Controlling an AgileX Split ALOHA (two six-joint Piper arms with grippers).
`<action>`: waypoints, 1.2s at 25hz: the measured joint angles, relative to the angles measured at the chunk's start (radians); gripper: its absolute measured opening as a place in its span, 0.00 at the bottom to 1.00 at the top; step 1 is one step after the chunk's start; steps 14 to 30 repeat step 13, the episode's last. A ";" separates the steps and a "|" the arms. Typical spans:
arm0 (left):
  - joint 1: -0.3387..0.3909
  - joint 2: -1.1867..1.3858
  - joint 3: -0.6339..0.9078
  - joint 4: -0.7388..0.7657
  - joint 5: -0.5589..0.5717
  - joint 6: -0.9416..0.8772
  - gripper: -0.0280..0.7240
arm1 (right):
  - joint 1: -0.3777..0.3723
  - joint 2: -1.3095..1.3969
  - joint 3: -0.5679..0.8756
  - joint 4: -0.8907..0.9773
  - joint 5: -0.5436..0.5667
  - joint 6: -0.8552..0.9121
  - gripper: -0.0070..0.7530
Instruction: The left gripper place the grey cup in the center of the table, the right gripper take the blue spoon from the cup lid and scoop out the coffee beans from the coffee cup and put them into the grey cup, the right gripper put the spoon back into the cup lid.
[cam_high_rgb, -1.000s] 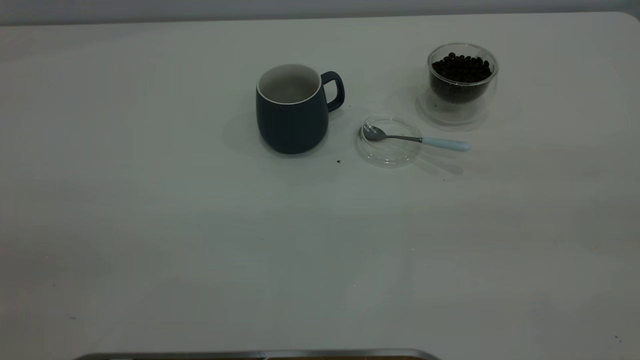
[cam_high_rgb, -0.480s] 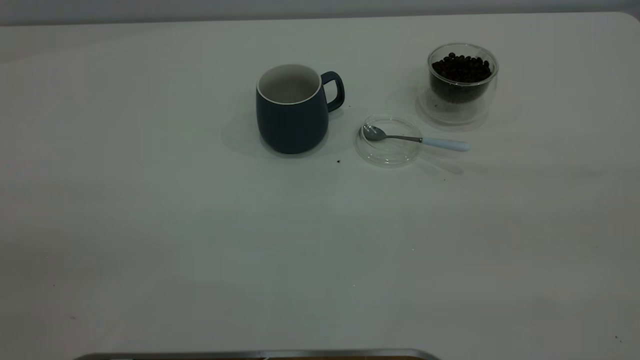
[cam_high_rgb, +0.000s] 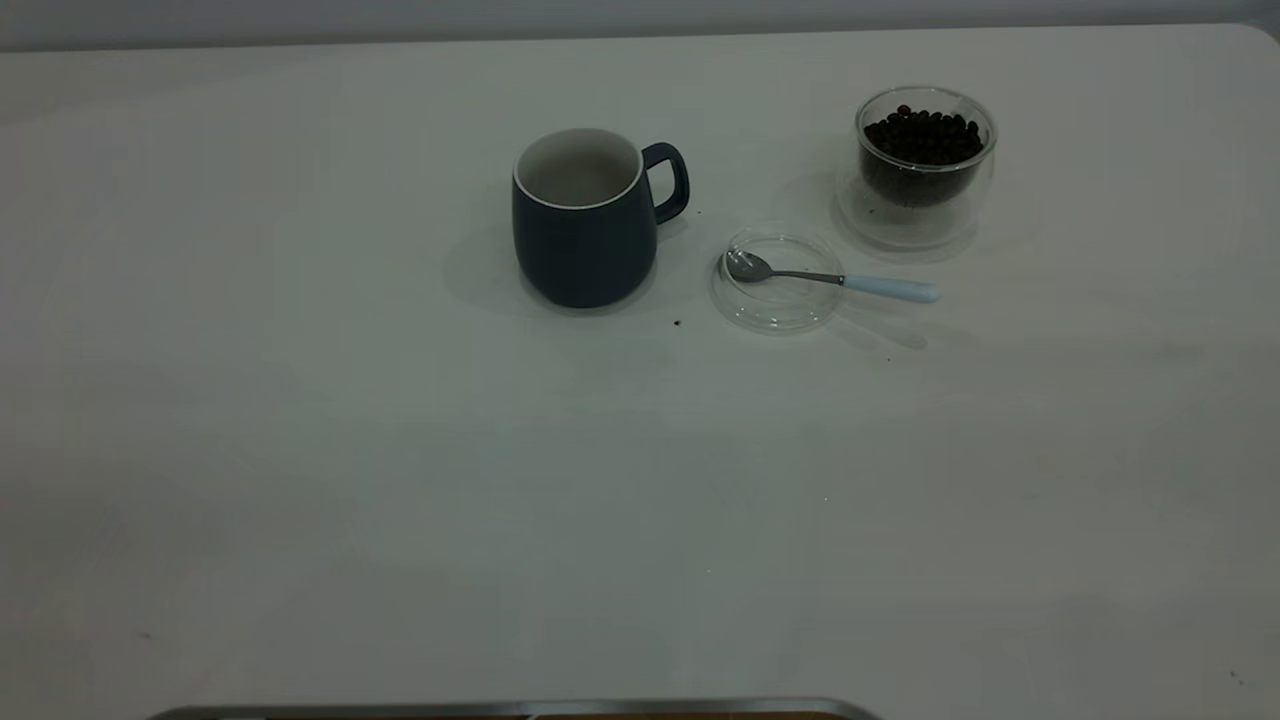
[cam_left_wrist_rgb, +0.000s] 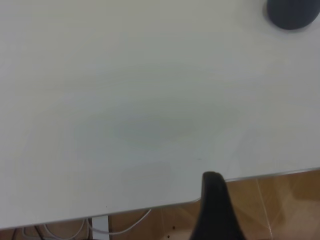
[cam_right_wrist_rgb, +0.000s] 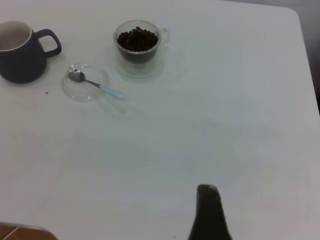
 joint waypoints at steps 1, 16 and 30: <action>0.000 0.000 0.000 0.000 0.000 0.000 0.82 | 0.000 0.000 0.000 0.002 0.000 0.000 0.79; 0.000 0.000 0.000 0.000 0.000 -0.001 0.82 | 0.000 0.000 0.000 0.006 0.000 0.000 0.79; 0.000 0.000 0.000 0.000 0.000 -0.001 0.82 | 0.000 0.000 0.000 0.006 0.000 0.000 0.79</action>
